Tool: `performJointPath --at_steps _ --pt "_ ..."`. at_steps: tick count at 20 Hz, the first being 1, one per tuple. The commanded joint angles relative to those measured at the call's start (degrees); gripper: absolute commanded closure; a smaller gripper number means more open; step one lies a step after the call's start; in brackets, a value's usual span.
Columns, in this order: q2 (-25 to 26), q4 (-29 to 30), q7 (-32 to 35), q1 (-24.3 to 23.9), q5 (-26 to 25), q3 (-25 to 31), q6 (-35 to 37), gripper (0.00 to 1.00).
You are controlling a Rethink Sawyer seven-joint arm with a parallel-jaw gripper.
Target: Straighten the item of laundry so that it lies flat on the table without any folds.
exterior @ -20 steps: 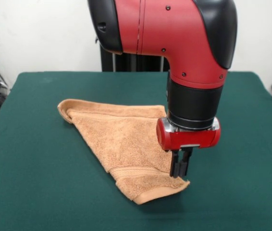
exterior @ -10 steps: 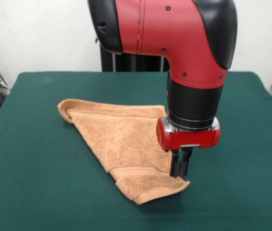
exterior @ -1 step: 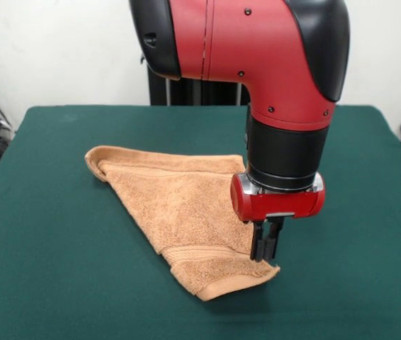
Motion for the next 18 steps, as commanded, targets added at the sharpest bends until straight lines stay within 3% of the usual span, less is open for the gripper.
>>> performJointPath --at_steps 1,12,13,18 --pt "1.27 6.05 5.56 1.26 -1.12 3.57 -1.2 1.0" --pt "1.03 6.39 7.35 1.45 -0.39 3.29 -1.94 1.0" --pt "0.96 6.79 8.41 1.47 -0.04 3.22 -2.92 0.0" --pt "0.54 7.72 8.62 1.04 0.15 3.51 -3.8 0.0"
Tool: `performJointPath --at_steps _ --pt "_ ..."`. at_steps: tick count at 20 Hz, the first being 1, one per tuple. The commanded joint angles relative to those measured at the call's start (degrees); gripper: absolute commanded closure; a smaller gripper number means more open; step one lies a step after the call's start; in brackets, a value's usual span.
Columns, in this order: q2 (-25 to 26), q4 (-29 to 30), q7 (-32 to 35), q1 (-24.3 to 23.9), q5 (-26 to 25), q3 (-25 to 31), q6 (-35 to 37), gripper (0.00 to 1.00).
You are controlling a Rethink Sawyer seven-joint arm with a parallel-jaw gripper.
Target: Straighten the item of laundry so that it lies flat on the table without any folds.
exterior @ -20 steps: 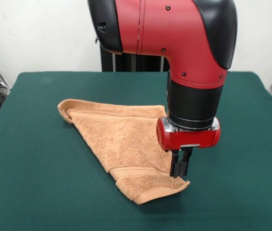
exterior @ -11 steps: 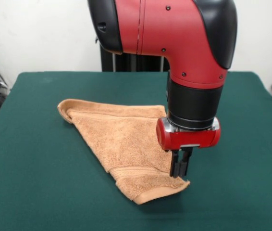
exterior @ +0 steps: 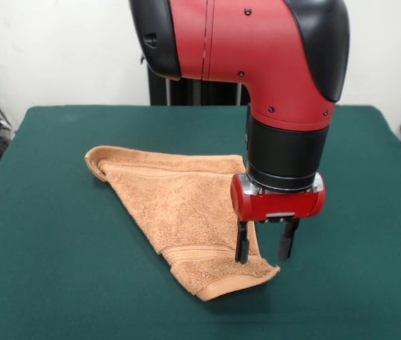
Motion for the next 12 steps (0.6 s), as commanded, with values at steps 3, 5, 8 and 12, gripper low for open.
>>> performJointPath --at_steps 3,5,8,12 --pt "0.2 7.1 6.64 1.6 -0.43 3.26 -0.22 0.0" --pt "0.16 7.13 7.05 1.47 -0.27 3.18 -0.6 0.0" --pt "0.11 7.06 6.97 1.62 -0.31 2.99 -0.12 0.0" --pt "0.78 6.16 7.45 2.12 -0.38 2.6 -0.28 0.0"
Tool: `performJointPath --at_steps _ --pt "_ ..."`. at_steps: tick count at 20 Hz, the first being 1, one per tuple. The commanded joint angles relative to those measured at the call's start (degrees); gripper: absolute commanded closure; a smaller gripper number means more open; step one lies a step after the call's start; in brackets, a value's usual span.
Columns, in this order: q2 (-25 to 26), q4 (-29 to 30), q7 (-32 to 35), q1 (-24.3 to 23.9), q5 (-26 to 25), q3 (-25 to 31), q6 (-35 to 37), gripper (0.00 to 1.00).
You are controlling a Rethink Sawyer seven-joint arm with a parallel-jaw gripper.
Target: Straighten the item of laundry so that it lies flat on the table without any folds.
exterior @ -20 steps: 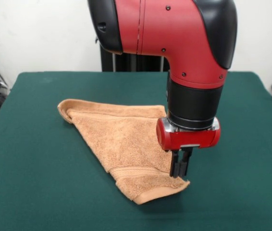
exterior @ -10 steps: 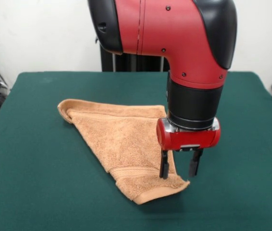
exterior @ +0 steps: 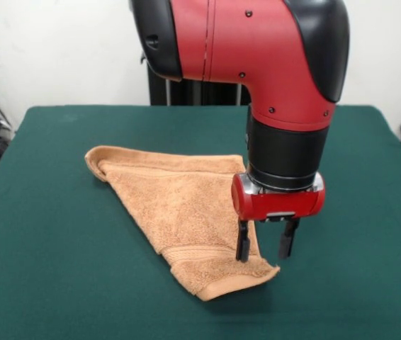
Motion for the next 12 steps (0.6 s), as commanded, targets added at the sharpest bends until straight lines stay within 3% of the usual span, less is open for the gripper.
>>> performJointPath --at_steps 1,12 --pt "1.28 4.96 7.3 2.22 -0.56 2.48 -0.15 0.0" --pt "4.39 0.32 6.14 2.8 -1.13 2.28 0.36 0.0"
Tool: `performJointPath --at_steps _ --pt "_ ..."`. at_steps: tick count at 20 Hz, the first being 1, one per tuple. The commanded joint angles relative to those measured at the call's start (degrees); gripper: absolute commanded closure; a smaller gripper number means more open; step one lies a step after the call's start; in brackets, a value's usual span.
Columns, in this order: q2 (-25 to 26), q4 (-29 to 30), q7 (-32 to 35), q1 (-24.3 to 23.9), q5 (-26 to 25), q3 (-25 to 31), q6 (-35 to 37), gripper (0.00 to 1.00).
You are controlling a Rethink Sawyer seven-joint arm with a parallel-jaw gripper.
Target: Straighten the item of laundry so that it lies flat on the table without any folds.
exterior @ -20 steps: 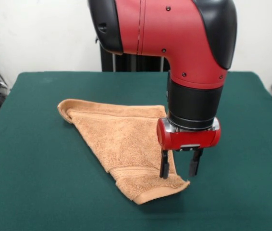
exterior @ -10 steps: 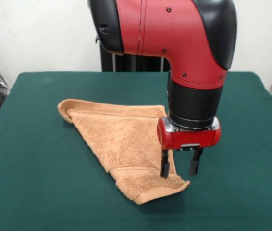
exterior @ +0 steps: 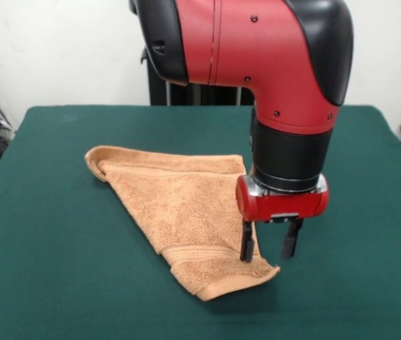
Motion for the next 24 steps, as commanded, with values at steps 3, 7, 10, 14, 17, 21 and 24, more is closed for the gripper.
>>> performJointPath --at_steps 3,7,10,14,17,21,24 --pt "4.4 -0.8 5.63 2.36 -1.19 2.32 0.98 0.0" --pt "4.95 -2.06 5.01 2.16 -1.39 2.3 1.01 0.0" --pt "5.62 -3.22 4.84 2.14 -1.35 2.23 1.25 0.0" --pt "6.59 -4.43 4.82 1.96 -1.21 2.25 1.25 0.0" --pt "7.11 -5.17 4.57 1.74 -1.23 2.25 1.43 0.0" --pt "7.5 -5.49 4.58 1.57 -1.28 2.25 0.86 0.0" --pt "7.15 -4.79 4.64 1.58 -1.3 2.27 0.55 0.0"
